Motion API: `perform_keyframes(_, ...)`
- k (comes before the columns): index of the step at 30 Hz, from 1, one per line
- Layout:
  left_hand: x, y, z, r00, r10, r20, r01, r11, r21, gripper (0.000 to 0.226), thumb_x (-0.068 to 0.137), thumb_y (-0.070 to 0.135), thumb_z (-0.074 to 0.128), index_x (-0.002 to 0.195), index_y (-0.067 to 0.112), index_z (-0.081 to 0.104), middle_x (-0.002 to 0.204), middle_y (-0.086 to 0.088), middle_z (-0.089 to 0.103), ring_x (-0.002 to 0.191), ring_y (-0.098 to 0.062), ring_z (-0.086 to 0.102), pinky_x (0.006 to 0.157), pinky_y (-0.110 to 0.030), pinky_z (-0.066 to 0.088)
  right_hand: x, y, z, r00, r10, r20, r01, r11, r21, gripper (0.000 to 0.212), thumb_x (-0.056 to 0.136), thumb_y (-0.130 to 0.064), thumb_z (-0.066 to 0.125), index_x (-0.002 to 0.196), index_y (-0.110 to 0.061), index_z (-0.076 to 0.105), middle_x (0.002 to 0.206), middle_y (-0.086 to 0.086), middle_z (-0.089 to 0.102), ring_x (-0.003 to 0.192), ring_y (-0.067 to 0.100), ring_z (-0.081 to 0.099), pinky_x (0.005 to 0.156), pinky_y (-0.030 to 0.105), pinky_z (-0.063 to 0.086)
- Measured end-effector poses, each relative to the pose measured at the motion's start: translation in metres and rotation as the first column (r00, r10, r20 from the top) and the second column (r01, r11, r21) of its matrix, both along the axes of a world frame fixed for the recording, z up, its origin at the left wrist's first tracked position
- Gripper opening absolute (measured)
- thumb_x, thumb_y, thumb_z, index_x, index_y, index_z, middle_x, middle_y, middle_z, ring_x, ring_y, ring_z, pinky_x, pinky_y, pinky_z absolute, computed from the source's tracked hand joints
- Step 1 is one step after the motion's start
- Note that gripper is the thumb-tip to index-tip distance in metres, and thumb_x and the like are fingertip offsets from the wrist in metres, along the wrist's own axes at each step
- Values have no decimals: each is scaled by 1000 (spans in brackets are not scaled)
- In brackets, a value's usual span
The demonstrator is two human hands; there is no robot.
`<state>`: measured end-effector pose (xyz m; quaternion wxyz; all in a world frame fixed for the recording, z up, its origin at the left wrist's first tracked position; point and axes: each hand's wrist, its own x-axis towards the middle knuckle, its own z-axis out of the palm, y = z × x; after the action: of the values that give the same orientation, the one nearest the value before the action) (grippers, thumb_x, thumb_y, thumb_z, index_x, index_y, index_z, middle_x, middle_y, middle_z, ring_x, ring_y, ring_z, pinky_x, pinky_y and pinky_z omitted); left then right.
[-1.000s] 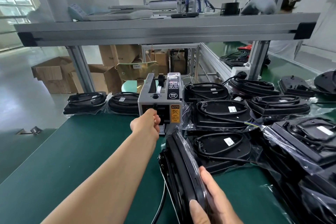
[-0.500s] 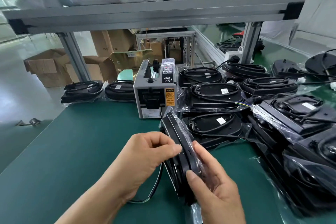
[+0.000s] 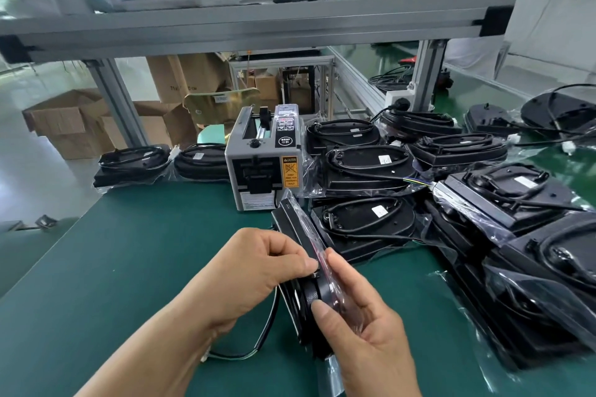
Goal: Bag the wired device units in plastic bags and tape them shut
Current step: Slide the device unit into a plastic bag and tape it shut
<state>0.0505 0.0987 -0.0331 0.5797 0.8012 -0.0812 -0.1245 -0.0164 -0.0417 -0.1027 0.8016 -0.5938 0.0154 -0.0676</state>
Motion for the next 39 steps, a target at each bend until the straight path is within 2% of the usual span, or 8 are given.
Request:
perform_keyframes(4,1,-1,0,1000,-5,-10,5,1000,-25,18,80,12,79,63,16,74,57,10,64,46,5,51,50,-4,38,0,-1,0,1000,5,1,-5,1000,-15,59,81,18,67,124,-23,65,119,-3,73,110,11,69,86,13,51)
perform_keyframes(10,1,-3,-6,999,30,11,-30,999,-12,10,79,20,81,72,14,76,73,-3,74,67,-7,66,65,-13,48,0,-1,-2,1000,1,12,-1,1000,-27,60,81,19,67,123,-24,66,120,-5,73,113,11,68,87,13,51)
perform_keyframes(16,1,-4,-6,998,44,44,-44,999,18,15,76,24,83,67,17,74,64,3,67,60,-4,58,59,-12,45,0,-1,-2,1000,3,18,-3,999,-32,61,82,18,66,127,-23,64,121,-6,73,114,12,68,98,19,50)
perform_keyframes(22,-1,-5,-7,996,50,74,-53,998,44,21,68,35,82,69,16,73,59,1,55,57,-11,46,56,-17,40,-1,-2,-2,1000,11,11,-11,999,-45,61,82,18,66,127,-24,64,119,-9,73,112,10,68,91,15,51)
perform_keyframes(27,-2,-5,-9,987,58,149,-77,989,124,14,76,24,82,68,19,72,49,10,39,49,-10,34,49,-18,33,-1,-2,-2,1000,15,24,-13,998,-56,61,81,17,68,125,-25,64,122,-12,71,113,6,67,86,9,49)
perform_keyframes(31,-1,-5,-9,973,88,213,-129,974,186,25,63,38,82,78,26,65,50,14,41,47,-4,35,48,-18,34,-1,-1,-2,999,12,31,-11,999,-53,61,81,17,67,125,-25,65,120,-10,72,111,5,67,86,9,49)
perform_keyframes(34,0,-8,-15,966,187,178,-213,967,140,37,56,44,78,81,25,60,57,16,48,52,-3,42,54,-19,39,-1,-1,-1,999,15,45,-12,998,-59,61,82,17,67,126,-23,64,118,-12,73,112,4,67,86,8,49)
perform_keyframes(39,-1,-14,-26,938,301,171,-306,952,3,28,74,33,81,69,19,57,54,12,49,49,-5,40,47,-14,35,-1,0,-4,998,13,60,-9,997,-76,62,82,16,68,128,-25,63,123,-11,71,118,7,64,94,13,48)
